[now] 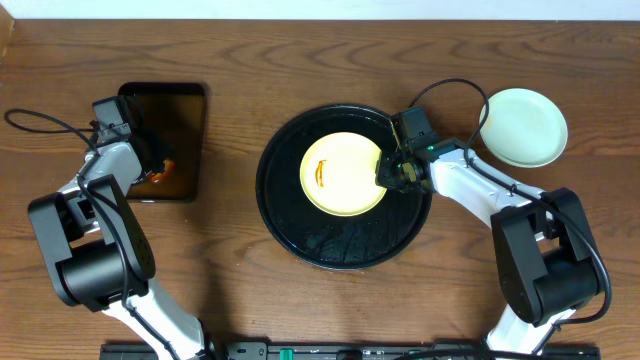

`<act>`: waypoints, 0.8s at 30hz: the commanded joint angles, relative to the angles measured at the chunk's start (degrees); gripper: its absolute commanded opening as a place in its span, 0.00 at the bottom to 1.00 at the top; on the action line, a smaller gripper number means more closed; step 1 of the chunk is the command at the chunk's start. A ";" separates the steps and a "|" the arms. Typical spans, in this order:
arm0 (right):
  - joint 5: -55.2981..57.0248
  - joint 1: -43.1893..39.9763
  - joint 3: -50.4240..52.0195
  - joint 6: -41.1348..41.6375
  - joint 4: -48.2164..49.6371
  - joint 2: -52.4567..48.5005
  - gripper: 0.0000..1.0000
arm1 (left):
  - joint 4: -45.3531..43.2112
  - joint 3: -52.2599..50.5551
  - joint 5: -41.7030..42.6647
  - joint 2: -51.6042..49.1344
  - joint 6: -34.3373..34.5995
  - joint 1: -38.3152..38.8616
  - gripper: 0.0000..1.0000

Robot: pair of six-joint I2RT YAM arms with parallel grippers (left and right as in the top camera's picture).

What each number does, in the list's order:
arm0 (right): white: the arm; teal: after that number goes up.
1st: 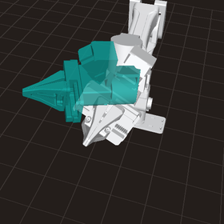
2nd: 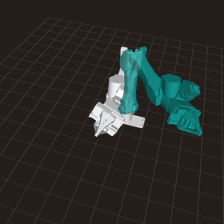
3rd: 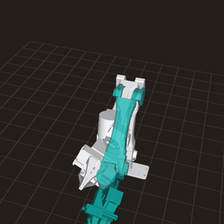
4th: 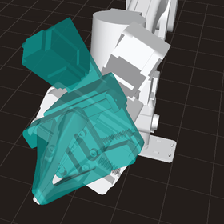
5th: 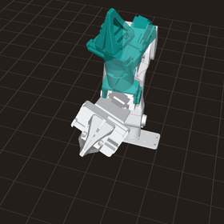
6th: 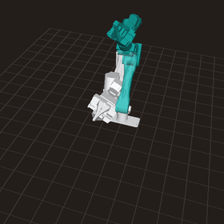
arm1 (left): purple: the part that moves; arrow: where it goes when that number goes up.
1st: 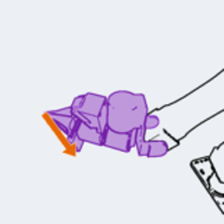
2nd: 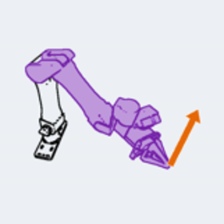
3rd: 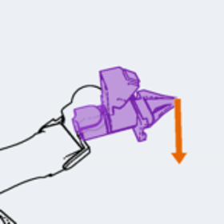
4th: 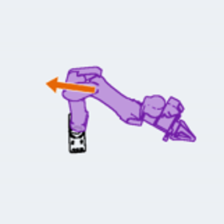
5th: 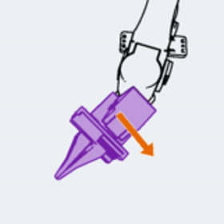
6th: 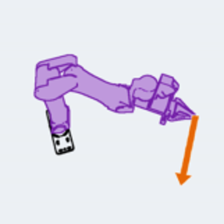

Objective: Clean dirty plates on tray and stack at the side
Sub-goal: 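Lift the sponge from the small black tray with the left gripper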

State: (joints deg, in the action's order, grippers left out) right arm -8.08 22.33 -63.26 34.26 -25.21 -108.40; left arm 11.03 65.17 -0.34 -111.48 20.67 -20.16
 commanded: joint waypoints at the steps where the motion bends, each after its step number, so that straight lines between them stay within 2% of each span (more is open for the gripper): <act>1: 1.62 0.26 0.13 -0.48 -0.28 -1.42 0.08 | -0.04 -0.42 2.56 5.55 -0.48 -0.13 0.08; 3: 1.62 0.28 0.13 -0.48 -0.24 -1.42 0.08 | -0.28 -0.42 6.14 10.69 -0.48 -0.13 0.07; 7: 1.62 0.26 0.13 -0.48 -0.24 -1.42 0.08 | -0.81 -0.42 6.16 14.16 -0.50 -0.13 0.07; 11: 1.62 0.26 0.13 -0.46 -0.20 -1.42 0.08 | -1.22 -0.52 5.16 12.09 -0.63 -0.13 0.07; 18: 1.64 0.28 0.13 -0.50 -0.28 -1.42 0.07 | -5.49 -0.68 3.85 1.05 -0.74 -0.31 0.07; 24: 1.64 0.26 0.17 -0.48 -0.28 -1.42 0.05 | -6.84 -0.63 10.10 8.74 -0.79 -0.28 0.07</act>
State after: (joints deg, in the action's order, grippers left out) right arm -8.10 22.37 -63.26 34.26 -25.15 -108.40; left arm 4.86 64.07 6.02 -109.65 20.69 -20.16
